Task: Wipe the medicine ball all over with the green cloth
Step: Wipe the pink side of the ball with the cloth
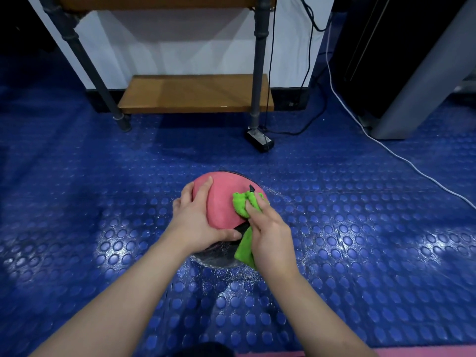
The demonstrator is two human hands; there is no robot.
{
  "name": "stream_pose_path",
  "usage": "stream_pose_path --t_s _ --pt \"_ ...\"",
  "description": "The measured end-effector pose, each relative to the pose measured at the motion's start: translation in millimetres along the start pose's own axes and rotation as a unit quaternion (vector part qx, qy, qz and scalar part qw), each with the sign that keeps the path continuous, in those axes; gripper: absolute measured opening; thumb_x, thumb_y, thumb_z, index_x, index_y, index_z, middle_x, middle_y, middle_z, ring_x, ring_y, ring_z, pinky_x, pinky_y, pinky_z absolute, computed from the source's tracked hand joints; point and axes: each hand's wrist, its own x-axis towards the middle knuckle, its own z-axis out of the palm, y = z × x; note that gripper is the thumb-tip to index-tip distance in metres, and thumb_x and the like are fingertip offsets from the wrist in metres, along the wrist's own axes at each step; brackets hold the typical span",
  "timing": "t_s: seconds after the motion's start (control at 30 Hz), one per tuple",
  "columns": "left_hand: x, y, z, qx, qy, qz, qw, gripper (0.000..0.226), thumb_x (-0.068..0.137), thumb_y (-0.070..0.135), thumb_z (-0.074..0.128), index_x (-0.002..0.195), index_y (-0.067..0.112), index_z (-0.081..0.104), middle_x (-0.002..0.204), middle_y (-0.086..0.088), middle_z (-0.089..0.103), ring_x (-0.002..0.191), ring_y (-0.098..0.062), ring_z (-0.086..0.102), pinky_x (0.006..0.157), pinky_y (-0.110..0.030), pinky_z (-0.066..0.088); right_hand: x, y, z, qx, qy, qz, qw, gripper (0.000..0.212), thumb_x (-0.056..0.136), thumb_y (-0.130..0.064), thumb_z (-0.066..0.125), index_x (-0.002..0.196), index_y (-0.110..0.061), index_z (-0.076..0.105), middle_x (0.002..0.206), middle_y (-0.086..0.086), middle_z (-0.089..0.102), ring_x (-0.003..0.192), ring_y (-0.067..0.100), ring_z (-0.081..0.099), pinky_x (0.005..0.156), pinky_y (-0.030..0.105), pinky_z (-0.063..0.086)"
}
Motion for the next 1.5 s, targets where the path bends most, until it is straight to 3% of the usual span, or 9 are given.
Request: stream_pose_path --t_s 0.17,0.3,0.47,0.63,0.77,0.87,1.13,1.37,1.5 --pt "1 -6 -5 -0.001 -0.007 0.008 1.000 0.140 0.046 0.061 0.090 0.154 0.045 0.000 0.162 0.011 -0.006 0.149 -0.026 0.011 0.119 -0.047 0.026 -6 18 0 -0.044 0.027 -0.084 0.995 0.048 0.086 0.013 0.052 0.127 -0.011 0.062 0.142 0.000 0.045 0.134 0.018 0.041 0.113 0.022 0.026" --pt "3 2 -3 -0.013 0.003 0.000 1.000 0.139 0.048 0.060 0.090 0.153 0.046 0.002 0.161 0.011 -0.005 0.148 -0.027 0.010 0.119 -0.048 0.026 13 10 -12 0.037 0.039 0.032 0.998 0.038 0.094 0.005 0.050 0.128 -0.009 0.061 0.143 0.002 0.047 0.130 0.008 0.041 0.102 -0.003 0.018" --pt "1 -1 -4 -0.021 0.001 0.002 1.000 0.139 0.046 0.058 0.091 0.153 0.046 0.003 0.159 0.016 -0.005 0.148 -0.026 0.011 0.118 -0.051 0.027 33 18 -21 0.047 0.014 0.144 0.988 0.035 0.097 -0.007 0.049 0.130 -0.013 0.060 0.138 0.001 0.054 0.127 0.014 0.049 0.098 0.009 0.028" --pt "-7 -9 -2 -0.032 0.002 0.020 0.999 0.140 0.045 0.058 0.091 0.153 0.047 0.001 0.156 0.022 -0.007 0.148 -0.023 0.009 0.118 -0.052 0.026 38 28 -23 0.057 0.006 0.226 0.973 0.032 0.097 -0.013 0.052 0.128 -0.016 0.062 0.124 0.005 0.065 0.091 0.011 0.055 0.077 0.016 0.037" --pt "-9 -8 5 -0.029 0.009 0.023 0.999 0.141 0.045 0.058 0.092 0.152 0.047 0.001 0.157 0.019 -0.009 0.149 -0.024 0.002 0.119 -0.053 0.024 29 13 -23 0.060 0.028 0.170 0.983 0.033 0.096 -0.006 0.052 0.126 -0.014 0.062 0.137 -0.001 0.056 0.124 0.009 0.050 0.087 -0.002 0.024" --pt "-12 -7 12 -0.030 0.018 0.030 0.999 0.141 0.044 0.055 0.093 0.153 0.046 0.003 0.157 0.017 -0.010 0.149 -0.027 -0.001 0.118 -0.052 0.026 29 -6 -16 0.044 0.022 0.078 0.996 0.034 0.094 0.000 0.051 0.123 -0.013 0.065 0.138 -0.003 0.054 0.122 0.000 0.045 0.091 -0.011 0.016" --pt "-23 -8 25 -0.011 0.031 0.041 0.999 0.139 0.045 0.060 0.090 0.149 0.052 -0.003 0.153 0.023 -0.018 0.148 -0.022 -0.010 0.114 -0.061 0.026 59 2 -30 0.004 -0.022 0.117 0.993 0.034 0.097 -0.006 0.048 0.125 -0.014 0.064 0.135 0.000 0.058 0.123 0.019 0.051 0.087 0.008 0.030" --pt "-31 -10 27 -0.004 0.032 0.055 0.998 0.138 0.048 0.061 0.089 0.150 0.052 -0.003 0.154 0.024 -0.020 0.149 -0.020 -0.012 0.117 -0.059 0.024 62 41 -32 0.022 -0.022 0.223 0.974 0.021 0.094 -0.012 0.052 0.091 -0.019 0.071 0.076 -0.003 0.054 0.070 0.017 0.049 0.052 0.016 0.034" --pt "-39 -19 27 -0.017 0.042 0.072 0.996 0.137 0.048 0.061 0.089 0.151 0.050 -0.002 0.153 0.025 -0.020 0.150 -0.017 -0.010 0.118 -0.058 0.025 48 61 -26 0.079 -0.023 0.240 0.967 0.021 0.093 -0.010 0.054 0.091 -0.016 0.074 0.085 0.014 0.071 0.072 0.018 0.056 0.070 0.035 0.050"
